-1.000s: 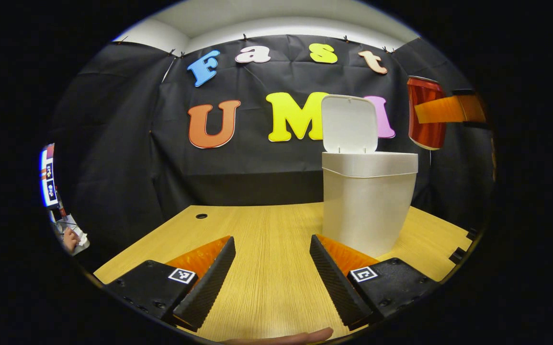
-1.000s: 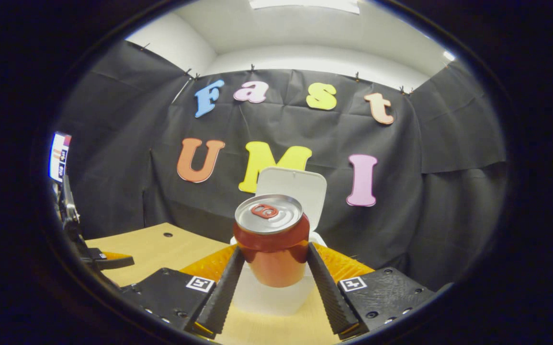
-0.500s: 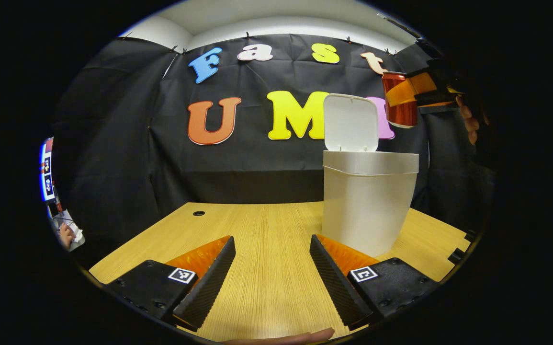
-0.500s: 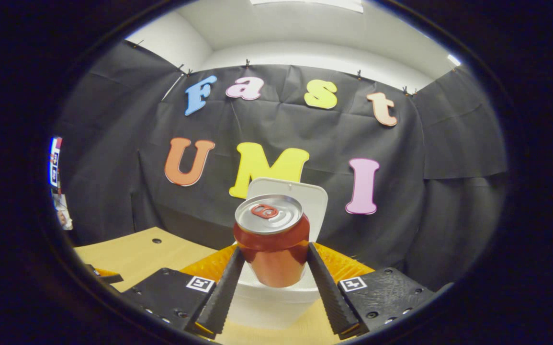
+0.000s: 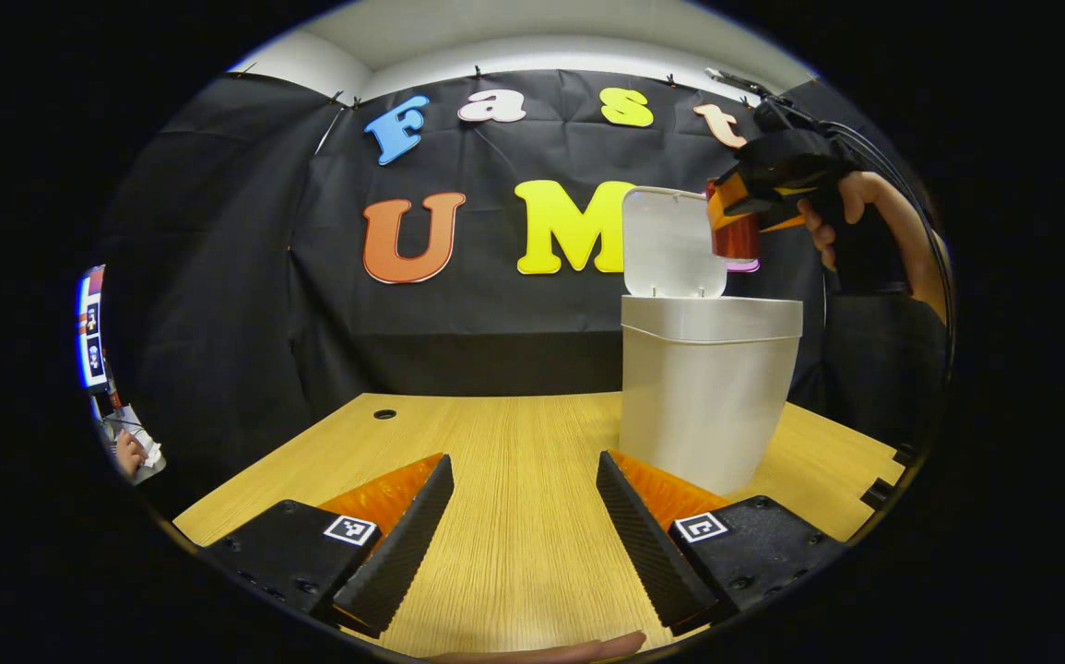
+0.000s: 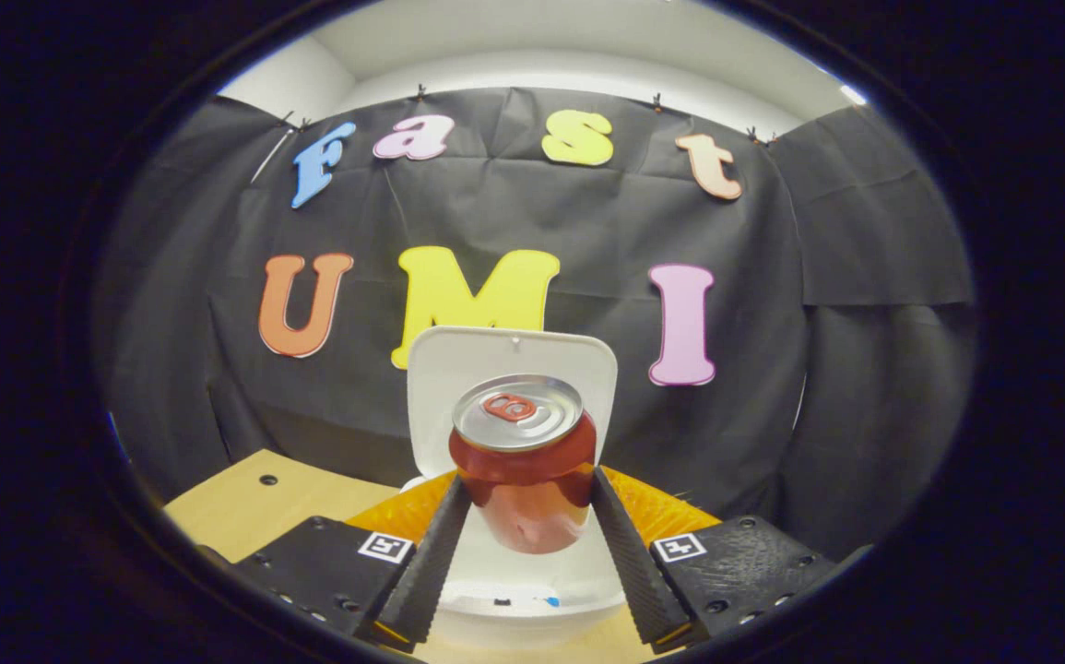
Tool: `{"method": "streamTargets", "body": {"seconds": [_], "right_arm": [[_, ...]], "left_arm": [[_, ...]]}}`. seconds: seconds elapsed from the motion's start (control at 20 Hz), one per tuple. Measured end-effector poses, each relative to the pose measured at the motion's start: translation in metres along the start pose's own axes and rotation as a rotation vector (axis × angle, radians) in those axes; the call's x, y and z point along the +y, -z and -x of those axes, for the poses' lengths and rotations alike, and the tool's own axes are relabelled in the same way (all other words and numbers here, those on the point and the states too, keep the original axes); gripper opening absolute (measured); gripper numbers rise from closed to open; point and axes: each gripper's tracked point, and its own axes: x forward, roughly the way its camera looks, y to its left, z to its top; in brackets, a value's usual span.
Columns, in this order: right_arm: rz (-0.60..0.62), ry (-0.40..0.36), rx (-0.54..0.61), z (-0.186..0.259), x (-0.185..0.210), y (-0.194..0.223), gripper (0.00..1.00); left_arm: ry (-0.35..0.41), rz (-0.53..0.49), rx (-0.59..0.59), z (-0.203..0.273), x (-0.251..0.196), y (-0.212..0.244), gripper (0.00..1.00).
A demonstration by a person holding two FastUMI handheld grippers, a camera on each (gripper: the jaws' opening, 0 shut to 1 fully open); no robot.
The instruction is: Press the lid of the desktop garbage bin to open it, pick up the crumpled paper on the desktop and throw it into the bin, then pick up the pop can on the desktop and drop it into the bin, and finally close the garbage bin lid.
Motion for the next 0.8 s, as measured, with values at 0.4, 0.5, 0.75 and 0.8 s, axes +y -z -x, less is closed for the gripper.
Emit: {"method": "streamTargets", "body": {"seconds": [0.4,0.5,0.75,0.8], "right_arm": [[-0.094,-0.001,0.147,-0.047,0.010,0.030,0.81],[-0.085,0.003,0.145,-0.045,0.009,0.029,0.82],[-0.070,-0.020,0.100,-0.032,0.014,0.007,0.81],[-0.071,-0.024,0.091,-0.028,0.015,0.000,0.81]], "left_arm": [[-0.002,0.026,-0.008,0.002,0.010,-0.004,1.00],[-0.007,0.031,-0.001,0.001,0.012,-0.002,1.00],[-0.014,0.058,0.002,0.000,0.014,-0.002,1.00],[-0.012,0.060,0.003,-0.001,0.013,-0.002,1.00]]}}
